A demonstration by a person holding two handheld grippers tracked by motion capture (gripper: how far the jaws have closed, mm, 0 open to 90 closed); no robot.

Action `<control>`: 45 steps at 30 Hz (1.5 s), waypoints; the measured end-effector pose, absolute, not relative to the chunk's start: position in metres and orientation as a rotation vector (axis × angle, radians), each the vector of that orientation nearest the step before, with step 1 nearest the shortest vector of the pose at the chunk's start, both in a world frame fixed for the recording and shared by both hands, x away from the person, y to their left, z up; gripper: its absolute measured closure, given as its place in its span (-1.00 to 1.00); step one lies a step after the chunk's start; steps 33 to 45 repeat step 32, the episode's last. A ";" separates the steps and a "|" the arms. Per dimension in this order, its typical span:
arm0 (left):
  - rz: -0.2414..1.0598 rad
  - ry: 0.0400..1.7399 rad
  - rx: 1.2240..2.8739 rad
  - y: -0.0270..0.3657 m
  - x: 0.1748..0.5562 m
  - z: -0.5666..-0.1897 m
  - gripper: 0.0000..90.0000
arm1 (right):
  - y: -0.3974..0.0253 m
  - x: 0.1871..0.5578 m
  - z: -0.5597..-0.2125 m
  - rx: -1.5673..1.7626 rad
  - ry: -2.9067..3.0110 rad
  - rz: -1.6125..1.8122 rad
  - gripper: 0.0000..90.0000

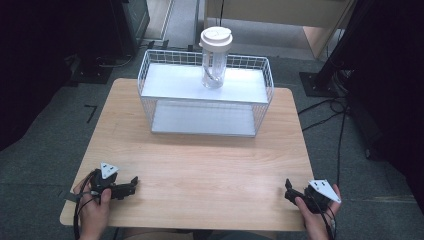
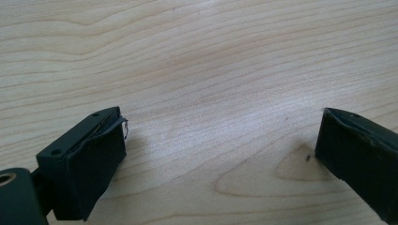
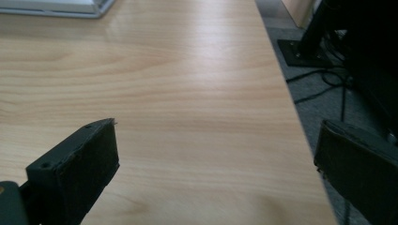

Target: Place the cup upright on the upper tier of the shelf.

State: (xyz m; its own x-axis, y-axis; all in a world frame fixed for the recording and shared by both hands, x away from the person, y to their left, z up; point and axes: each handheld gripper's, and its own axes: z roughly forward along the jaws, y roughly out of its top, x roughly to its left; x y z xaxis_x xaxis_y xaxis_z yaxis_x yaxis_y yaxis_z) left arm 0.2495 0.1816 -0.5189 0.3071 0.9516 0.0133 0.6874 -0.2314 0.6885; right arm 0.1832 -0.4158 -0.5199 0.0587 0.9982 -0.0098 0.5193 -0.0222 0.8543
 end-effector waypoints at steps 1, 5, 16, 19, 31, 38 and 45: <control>0.593 1.449 2.001 0.182 0.249 -0.519 -0.95 | -0.418 0.182 -0.520 1.641 1.550 0.837 -0.99; 0.594 1.449 2.001 0.182 0.249 -0.519 -0.95 | -0.424 0.179 -0.524 1.721 1.670 0.778 -0.99; 0.591 1.450 2.001 0.181 0.250 -0.519 -0.95 | -0.419 0.170 -0.532 1.703 1.738 0.815 -1.00; 0.591 1.450 2.001 0.181 0.250 -0.519 -0.95 | -0.418 0.170 -0.532 1.702 1.750 0.825 -1.00; 0.592 1.450 2.001 0.181 0.250 -0.519 -0.95 | -0.417 0.170 -0.533 1.704 1.741 0.822 -1.00; 0.592 1.450 2.001 0.181 0.250 -0.519 -0.95 | -0.417 0.170 -0.533 1.704 1.741 0.822 -1.00; 0.592 1.450 2.001 0.181 0.250 -0.519 -0.95 | -0.417 0.170 -0.533 1.704 1.741 0.822 -1.00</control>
